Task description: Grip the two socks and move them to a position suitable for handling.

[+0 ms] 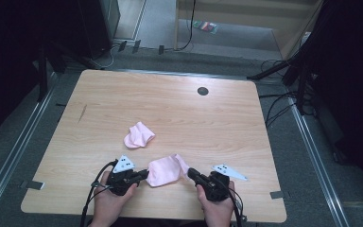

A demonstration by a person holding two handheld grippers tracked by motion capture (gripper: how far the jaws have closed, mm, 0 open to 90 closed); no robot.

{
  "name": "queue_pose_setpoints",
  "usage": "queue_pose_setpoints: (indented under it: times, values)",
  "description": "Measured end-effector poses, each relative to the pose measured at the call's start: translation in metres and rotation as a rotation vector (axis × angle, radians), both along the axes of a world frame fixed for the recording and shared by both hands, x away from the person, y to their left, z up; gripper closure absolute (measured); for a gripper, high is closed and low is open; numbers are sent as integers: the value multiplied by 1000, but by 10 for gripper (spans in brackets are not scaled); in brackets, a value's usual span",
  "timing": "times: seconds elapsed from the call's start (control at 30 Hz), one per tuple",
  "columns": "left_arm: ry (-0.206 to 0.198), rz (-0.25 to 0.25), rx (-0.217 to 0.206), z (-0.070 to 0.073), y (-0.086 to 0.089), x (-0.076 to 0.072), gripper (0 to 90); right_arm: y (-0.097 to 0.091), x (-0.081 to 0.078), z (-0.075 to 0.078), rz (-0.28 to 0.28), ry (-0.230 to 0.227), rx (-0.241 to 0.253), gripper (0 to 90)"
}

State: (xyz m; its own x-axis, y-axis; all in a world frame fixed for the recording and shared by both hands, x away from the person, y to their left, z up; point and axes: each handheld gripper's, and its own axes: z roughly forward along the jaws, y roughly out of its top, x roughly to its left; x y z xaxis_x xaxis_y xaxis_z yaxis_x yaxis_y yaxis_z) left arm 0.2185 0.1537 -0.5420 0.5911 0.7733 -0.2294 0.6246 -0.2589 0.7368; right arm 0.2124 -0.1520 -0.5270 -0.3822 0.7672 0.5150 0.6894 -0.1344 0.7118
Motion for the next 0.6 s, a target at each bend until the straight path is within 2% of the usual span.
queue_pose_setpoints:
  times: [0.07,0.13,0.2,0.23,0.33,0.37,0.4,0.47,0.53,0.57,0.6]
  values:
    - [0,4,5,0,4,1,900,-9,1,-7,-31,43,34,888]
    - [5,-1,-11,-2,8,3,900,-17,2,-14,-62,72,50,883]
    - [12,0,-9,-2,9,4,900,-23,3,-17,-87,92,58,872]
    - [6,10,-6,-3,10,4,900,-25,3,-17,-105,85,46,862]
    - [10,13,-32,-4,14,5,886,-30,3,-12,-162,33,6,801]
    - [0,26,-34,-4,15,4,855,-32,3,-10,-171,8,-12,791]
    - [-16,51,-47,-3,17,3,792,-32,2,-8,-179,2,-22,782]
    - [-42,84,-66,0,20,-1,682,-31,2,-6,-159,-29,-53,742]
    - [-85,105,-84,5,20,-5,621,-23,3,-6,-105,-48,-68,696]
    - [-108,120,-93,7,18,-7,579,-17,4,-6,-75,-58,-95,663]
    - [-122,122,-95,8,17,-8,546,-10,5,-7,-54,-59,-143,636]
